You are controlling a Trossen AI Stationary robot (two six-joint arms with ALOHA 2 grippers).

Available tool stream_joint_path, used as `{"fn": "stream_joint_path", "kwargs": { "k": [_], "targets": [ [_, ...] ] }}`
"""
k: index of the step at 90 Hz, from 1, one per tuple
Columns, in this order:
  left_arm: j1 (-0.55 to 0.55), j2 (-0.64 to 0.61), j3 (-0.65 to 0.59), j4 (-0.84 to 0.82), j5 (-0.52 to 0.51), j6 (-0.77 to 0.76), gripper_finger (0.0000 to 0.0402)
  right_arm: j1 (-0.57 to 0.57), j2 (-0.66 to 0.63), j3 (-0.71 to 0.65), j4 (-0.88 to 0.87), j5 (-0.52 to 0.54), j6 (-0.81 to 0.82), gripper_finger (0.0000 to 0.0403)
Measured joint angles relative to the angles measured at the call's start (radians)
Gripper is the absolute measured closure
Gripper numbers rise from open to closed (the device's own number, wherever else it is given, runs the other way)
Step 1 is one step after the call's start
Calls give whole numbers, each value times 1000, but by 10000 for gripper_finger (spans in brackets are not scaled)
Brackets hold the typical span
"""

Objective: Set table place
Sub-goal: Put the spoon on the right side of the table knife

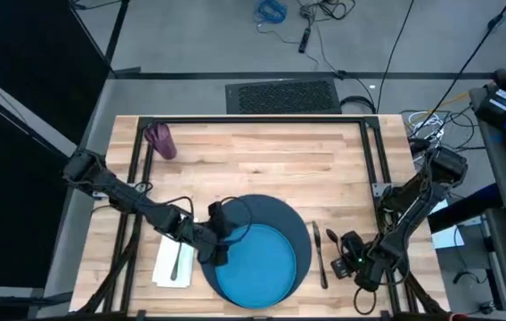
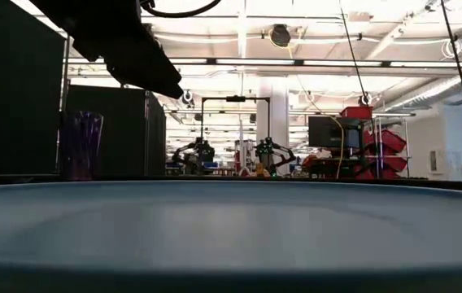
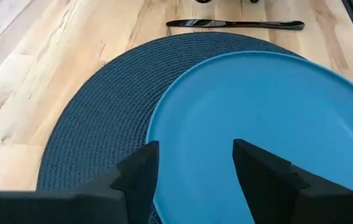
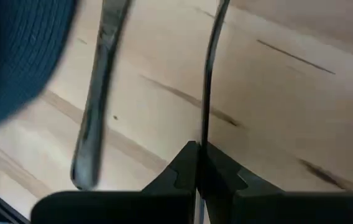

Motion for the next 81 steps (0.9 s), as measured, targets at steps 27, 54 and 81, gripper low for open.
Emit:
{"fn": "stream_joint_path", "kwargs": {
  "k": [27, 54, 81],
  "targets": [
    [-19, 0, 0, -1, 0, 0, 212, 8, -143, 0, -208, -28, 10, 403],
    [-27, 0, 0, -2, -1, 1, 212, 21, -329, 0, -472, 43, 9, 403],
    [-26, 0, 0, -2, -1, 1, 212, -17, -538, 0, -661, 96, 4, 403]
  ]
}}
